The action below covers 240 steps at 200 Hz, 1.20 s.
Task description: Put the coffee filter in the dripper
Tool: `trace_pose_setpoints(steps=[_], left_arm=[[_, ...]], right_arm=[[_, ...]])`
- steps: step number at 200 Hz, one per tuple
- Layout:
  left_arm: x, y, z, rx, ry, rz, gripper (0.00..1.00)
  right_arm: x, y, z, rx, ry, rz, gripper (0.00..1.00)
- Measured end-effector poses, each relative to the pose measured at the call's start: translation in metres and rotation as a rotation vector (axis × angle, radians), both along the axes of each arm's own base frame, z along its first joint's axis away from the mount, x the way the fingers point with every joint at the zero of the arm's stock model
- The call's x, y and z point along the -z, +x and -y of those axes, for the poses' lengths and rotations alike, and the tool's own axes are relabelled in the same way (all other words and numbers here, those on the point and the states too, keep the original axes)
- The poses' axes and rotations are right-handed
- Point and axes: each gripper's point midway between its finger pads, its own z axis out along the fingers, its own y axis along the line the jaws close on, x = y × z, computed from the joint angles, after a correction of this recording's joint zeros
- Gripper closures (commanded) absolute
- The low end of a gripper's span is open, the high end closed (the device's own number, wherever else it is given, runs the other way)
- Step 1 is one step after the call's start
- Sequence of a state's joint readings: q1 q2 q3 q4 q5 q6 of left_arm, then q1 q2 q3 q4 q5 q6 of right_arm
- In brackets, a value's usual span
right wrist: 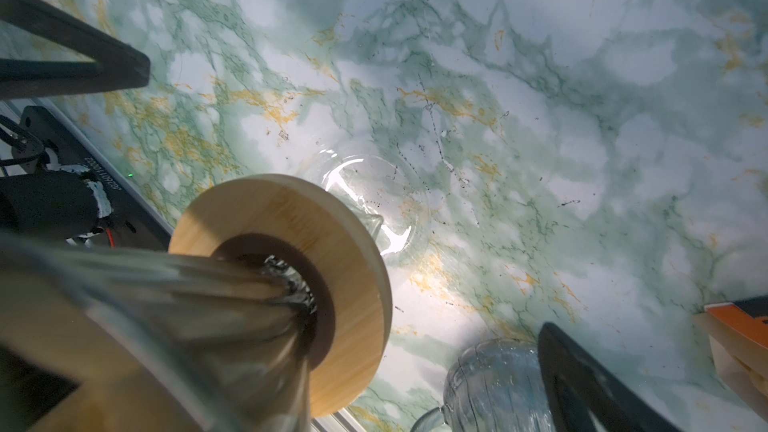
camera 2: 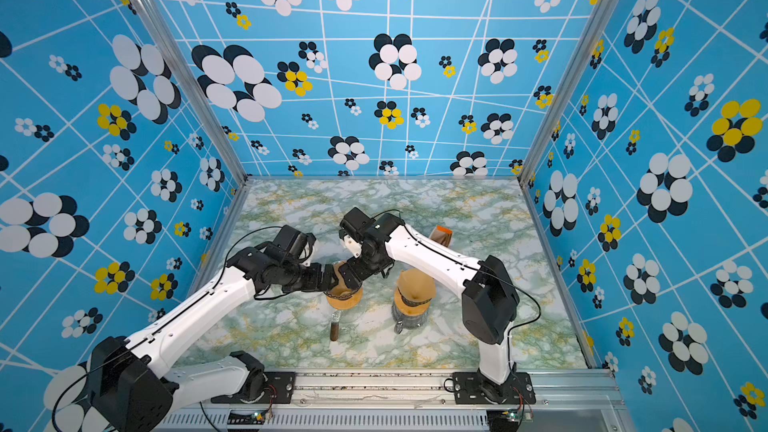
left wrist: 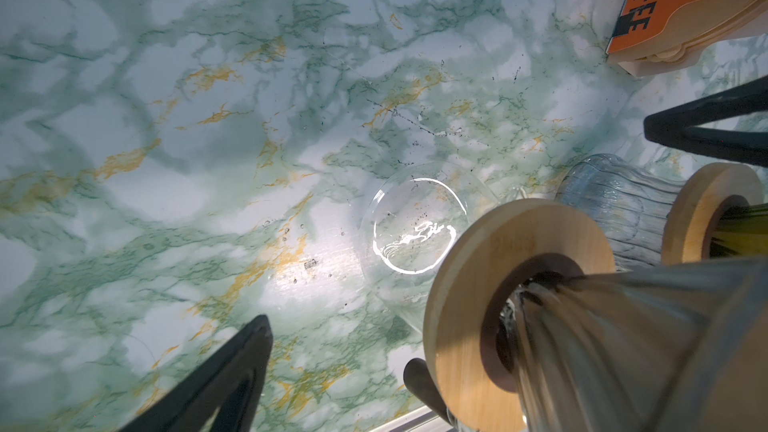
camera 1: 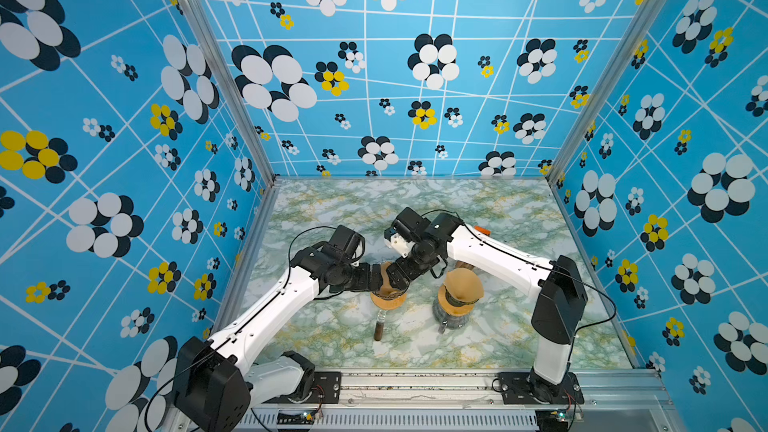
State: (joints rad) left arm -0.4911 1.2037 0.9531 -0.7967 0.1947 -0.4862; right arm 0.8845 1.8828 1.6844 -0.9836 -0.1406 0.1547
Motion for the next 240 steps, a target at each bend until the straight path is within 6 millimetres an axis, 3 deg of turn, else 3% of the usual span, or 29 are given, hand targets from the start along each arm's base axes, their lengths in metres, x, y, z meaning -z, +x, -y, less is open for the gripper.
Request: trace_pose_setpoints(steps=[29, 77, 116, 240], left_arm=[[-0.002, -0.001, -0.001, -0.001, -0.005, 0.011, 0.01], [-0.004, -0.003, -0.002, -0.001, -0.007, 0.016, 0.01], [-0.004, -0.003, -0.002, -0.001, -0.009, 0.016, 0.01], [-0.008, -0.004, 0.001, -0.010, -0.038, 0.010, 0.01]], right_arm=[[-0.002, 0.001, -0.001, 0.020, 0.006, -0.003, 0.01], [-0.025, 0.007, -0.014, 0.086, 0.074, 0.001, 0.02], [-0.025, 0.005, -0.015, 0.107, 0.079, -0.016, 0.02], [0.002, -0.001, -0.011, 0.132, -0.004, -0.025, 0.02]])
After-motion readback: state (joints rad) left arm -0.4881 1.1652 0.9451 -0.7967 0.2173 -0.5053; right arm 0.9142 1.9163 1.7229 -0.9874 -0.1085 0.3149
